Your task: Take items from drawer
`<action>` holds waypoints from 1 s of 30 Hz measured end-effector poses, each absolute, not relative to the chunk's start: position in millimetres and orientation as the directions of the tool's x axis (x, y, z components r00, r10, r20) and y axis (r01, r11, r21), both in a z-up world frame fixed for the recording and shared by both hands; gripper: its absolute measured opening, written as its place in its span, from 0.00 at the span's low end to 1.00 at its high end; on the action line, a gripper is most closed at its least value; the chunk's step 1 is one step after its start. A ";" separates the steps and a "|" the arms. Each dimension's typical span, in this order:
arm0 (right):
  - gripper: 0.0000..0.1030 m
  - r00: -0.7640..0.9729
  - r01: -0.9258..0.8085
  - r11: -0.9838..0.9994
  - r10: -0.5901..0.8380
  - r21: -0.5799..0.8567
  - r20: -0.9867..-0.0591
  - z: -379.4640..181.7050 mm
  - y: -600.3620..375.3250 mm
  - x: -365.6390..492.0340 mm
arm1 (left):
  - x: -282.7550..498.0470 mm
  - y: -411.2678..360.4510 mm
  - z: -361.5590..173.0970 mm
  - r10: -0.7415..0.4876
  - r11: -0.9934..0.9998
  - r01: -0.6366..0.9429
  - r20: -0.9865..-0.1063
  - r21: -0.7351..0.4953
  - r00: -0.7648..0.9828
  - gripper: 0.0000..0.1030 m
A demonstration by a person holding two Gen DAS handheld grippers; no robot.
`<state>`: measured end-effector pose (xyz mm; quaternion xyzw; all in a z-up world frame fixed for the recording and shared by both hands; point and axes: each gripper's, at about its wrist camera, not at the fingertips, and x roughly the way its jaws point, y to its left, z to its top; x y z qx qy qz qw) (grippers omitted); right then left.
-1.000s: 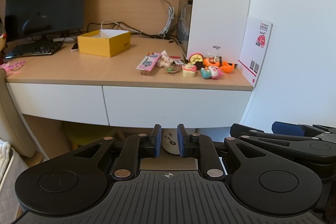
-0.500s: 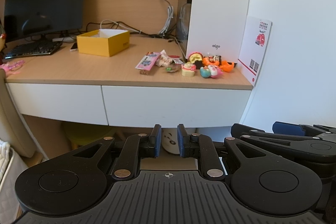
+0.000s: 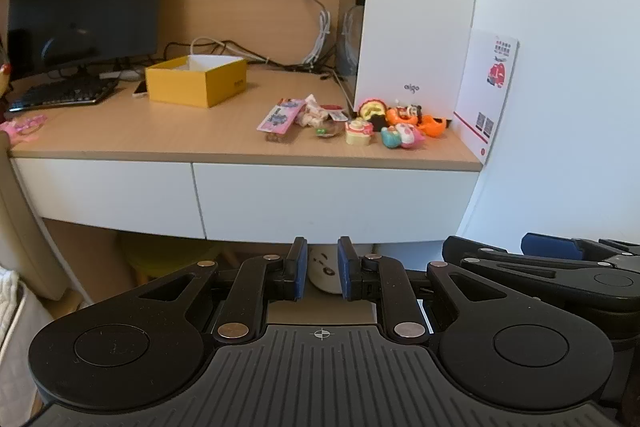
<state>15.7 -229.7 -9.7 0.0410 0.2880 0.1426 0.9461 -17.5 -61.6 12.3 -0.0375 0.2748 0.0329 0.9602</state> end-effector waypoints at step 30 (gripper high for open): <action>0.72 0.797 -0.199 0.964 0.263 0.174 -0.544 -15.0 -236.3 19.2 | 7.6 -67.5 0.7 0.090 0.988 -0.145 -0.543 -0.059 0.835 0.15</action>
